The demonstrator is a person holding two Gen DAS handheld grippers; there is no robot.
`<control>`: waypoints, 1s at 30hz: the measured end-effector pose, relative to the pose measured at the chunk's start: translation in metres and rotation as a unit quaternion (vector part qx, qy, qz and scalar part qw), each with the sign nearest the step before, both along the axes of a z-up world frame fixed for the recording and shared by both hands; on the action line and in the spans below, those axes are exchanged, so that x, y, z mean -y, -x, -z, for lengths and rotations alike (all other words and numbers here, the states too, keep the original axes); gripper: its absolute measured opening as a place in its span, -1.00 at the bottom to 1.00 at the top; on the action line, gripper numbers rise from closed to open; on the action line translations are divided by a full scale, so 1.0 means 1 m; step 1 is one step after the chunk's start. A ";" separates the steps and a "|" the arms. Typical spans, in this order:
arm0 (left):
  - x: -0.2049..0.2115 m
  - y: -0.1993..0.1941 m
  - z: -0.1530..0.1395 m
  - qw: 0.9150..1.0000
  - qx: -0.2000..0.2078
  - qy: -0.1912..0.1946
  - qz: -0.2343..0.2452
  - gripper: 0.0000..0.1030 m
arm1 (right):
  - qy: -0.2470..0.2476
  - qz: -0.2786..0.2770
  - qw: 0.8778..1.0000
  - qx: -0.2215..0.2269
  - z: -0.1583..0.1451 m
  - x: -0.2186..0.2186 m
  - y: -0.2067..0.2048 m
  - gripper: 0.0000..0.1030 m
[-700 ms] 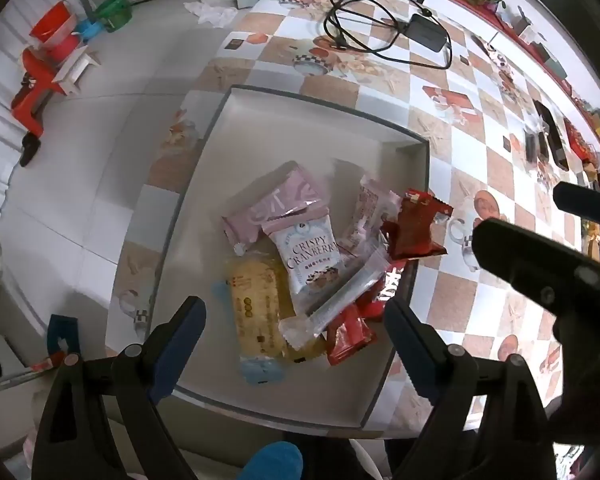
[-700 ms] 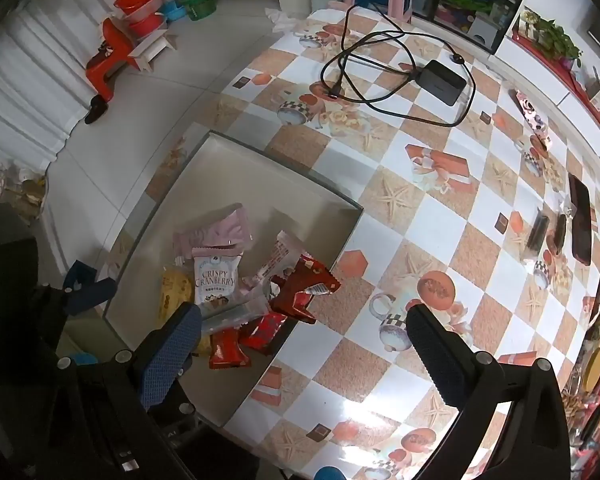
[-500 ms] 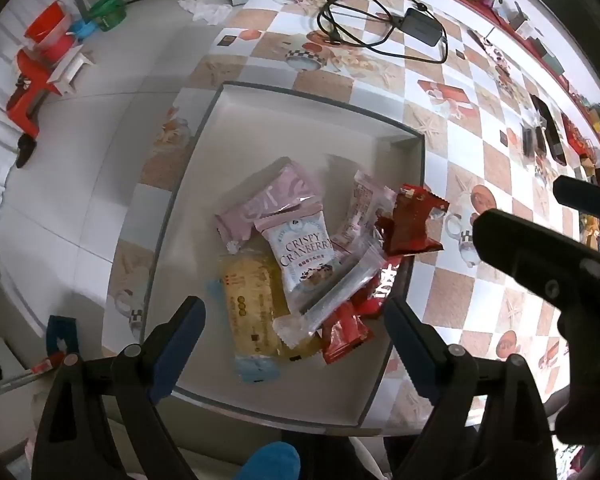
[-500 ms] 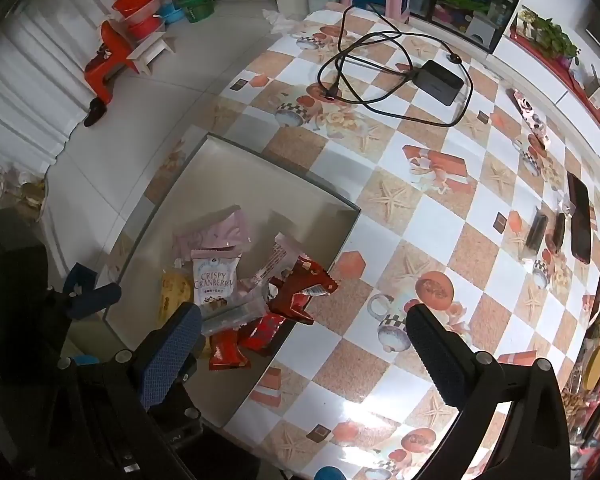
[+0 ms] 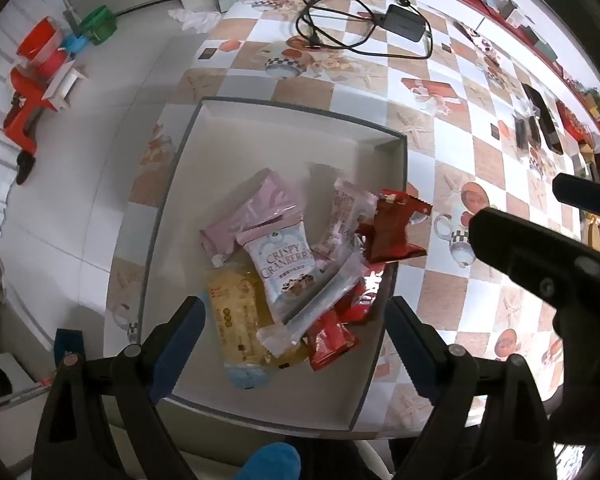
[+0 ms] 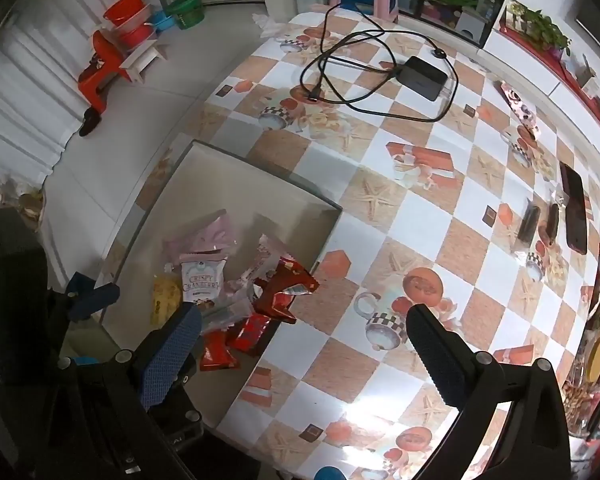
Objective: Organize snacks
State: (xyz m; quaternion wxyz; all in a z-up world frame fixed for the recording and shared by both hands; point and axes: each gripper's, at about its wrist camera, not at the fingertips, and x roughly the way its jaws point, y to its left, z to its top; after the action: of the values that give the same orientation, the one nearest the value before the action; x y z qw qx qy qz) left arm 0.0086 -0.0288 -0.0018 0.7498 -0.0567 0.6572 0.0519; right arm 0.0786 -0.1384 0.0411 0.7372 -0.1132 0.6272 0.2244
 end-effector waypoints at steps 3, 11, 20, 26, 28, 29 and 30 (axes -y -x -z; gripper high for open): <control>0.007 -0.004 -0.001 1.000 -0.002 -0.003 0.008 0.80 | -0.002 0.010 1.000 0.001 -0.001 0.008 0.001 1.00; 0.039 -0.013 -0.001 0.999 -0.006 -0.012 0.043 0.80 | -0.006 0.040 0.999 -0.001 0.001 0.039 -0.003 1.00; 0.087 -0.024 0.003 0.995 -0.013 -0.023 0.093 0.80 | -0.011 0.089 0.996 -0.008 0.007 0.089 -0.006 1.00; 0.125 -0.031 0.010 0.991 -0.022 -0.032 0.132 0.80 | -0.012 0.122 0.992 -0.017 0.015 0.128 -0.005 1.00; 0.139 -0.033 0.014 0.988 -0.028 -0.035 0.146 0.80 | -0.011 0.136 0.990 -0.019 0.019 0.145 -0.005 1.00; 0.146 -0.035 0.017 0.987 -0.030 -0.037 0.154 0.80 | -0.011 0.145 0.989 -0.022 0.022 0.154 -0.005 1.00; 0.153 -0.036 0.019 0.986 -0.033 -0.039 0.161 0.80 | -0.011 0.153 0.988 -0.025 0.025 0.162 -0.004 1.00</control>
State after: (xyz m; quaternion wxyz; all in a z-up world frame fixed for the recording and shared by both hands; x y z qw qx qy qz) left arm 0.0447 -0.1823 -0.0213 0.7281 0.0805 0.6794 -0.0422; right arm 0.0822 -0.3009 0.0159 0.7484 -0.0024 0.6527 0.1182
